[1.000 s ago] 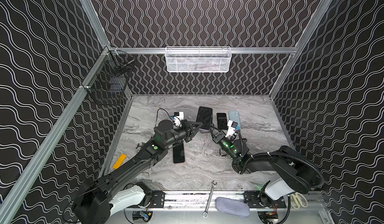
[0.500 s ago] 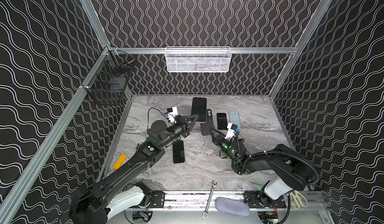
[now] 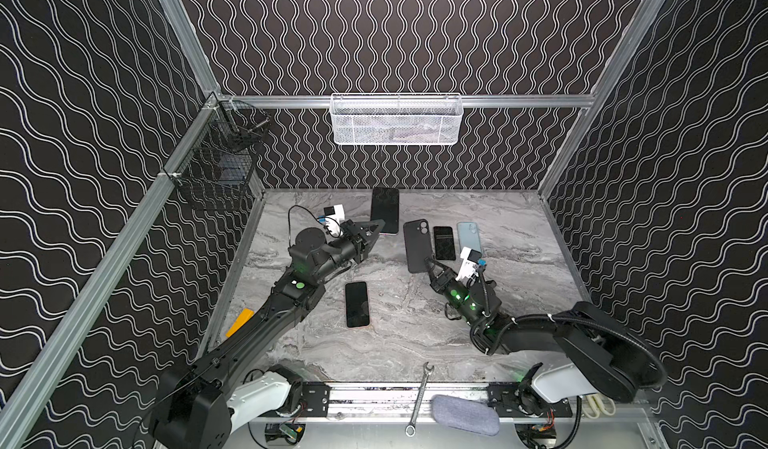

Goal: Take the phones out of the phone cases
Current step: 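Pull the black case away from the phone toward the robot with the right gripper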

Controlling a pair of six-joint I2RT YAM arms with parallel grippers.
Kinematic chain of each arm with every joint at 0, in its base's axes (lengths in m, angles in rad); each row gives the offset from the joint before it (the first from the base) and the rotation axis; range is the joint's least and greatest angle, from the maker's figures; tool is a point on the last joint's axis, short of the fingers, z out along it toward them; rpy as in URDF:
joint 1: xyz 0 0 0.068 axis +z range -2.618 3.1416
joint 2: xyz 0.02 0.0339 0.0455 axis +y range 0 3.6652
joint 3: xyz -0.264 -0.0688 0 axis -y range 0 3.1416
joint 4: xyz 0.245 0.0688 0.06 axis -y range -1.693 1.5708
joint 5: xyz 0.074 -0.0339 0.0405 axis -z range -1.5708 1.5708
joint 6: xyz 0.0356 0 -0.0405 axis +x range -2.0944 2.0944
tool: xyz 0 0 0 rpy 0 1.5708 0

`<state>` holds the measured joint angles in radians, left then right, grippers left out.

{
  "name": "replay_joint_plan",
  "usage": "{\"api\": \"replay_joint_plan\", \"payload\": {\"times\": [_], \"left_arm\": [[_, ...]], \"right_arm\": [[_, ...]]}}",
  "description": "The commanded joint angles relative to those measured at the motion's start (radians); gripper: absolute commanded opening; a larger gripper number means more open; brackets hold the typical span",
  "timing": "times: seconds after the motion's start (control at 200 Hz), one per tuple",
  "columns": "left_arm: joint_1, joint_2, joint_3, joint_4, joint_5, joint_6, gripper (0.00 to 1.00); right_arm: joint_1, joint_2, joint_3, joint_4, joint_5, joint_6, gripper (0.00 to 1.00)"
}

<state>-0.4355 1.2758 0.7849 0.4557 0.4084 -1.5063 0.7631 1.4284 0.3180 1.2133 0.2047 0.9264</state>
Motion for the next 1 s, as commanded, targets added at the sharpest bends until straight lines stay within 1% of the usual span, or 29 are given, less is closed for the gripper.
{"api": "replay_joint_plan", "payload": {"times": [0.0, 0.07, 0.2, 0.275, 0.415, 0.501, 0.546, 0.566, 0.661, 0.841, 0.901, 0.996], "left_arm": [[0.033, 0.009, 0.009, 0.075, 0.065, 0.061, 0.00], [0.052, 0.014, 0.012, 0.075, 0.082, 0.089, 0.00], [0.091, 0.048, 0.022, 0.075, 0.134, 0.124, 0.00], [0.111, 0.068, 0.036, 0.075, 0.164, 0.154, 0.00], [0.150, 0.093, 0.045, 0.075, 0.210, 0.178, 0.00], [0.163, 0.090, 0.040, 0.075, 0.216, 0.190, 0.00], [0.168, 0.088, 0.037, 0.075, 0.215, 0.195, 0.00], [0.171, 0.089, 0.036, 0.075, 0.216, 0.196, 0.00], [0.182, 0.100, 0.046, 0.075, 0.244, 0.221, 0.00], [0.208, 0.121, 0.057, 0.075, 0.304, 0.246, 0.00], [0.213, 0.122, 0.059, 0.075, 0.313, 0.257, 0.00], [0.216, 0.122, 0.056, 0.075, 0.319, 0.262, 0.00]], "right_arm": [[-0.018, -0.074, -0.022, -0.089, 0.003, -0.019, 0.04], [-0.038, -0.141, -0.037, -0.169, -0.009, -0.030, 0.04], [-0.088, -0.276, -0.040, -0.378, -0.044, -0.034, 0.05], [-0.135, -0.343, -0.030, -0.497, -0.083, -0.037, 0.05], [-0.233, -0.455, -0.046, -0.634, -0.141, -0.029, 0.06], [-0.300, -0.508, -0.054, -0.718, -0.181, -0.031, 0.06], [-0.321, -0.529, -0.067, -0.740, -0.205, -0.025, 0.06], [-0.356, -0.538, -0.071, -0.751, -0.218, -0.022, 0.06], [-0.432, -0.560, -0.093, -0.791, -0.284, -0.018, 0.06], [-0.608, -0.542, -0.154, -0.776, -0.480, -0.006, 0.05], [-0.642, -0.529, -0.164, -0.781, -0.516, -0.022, 0.05], [-0.671, -0.512, -0.179, -0.787, -0.536, -0.032, 0.05]]}}
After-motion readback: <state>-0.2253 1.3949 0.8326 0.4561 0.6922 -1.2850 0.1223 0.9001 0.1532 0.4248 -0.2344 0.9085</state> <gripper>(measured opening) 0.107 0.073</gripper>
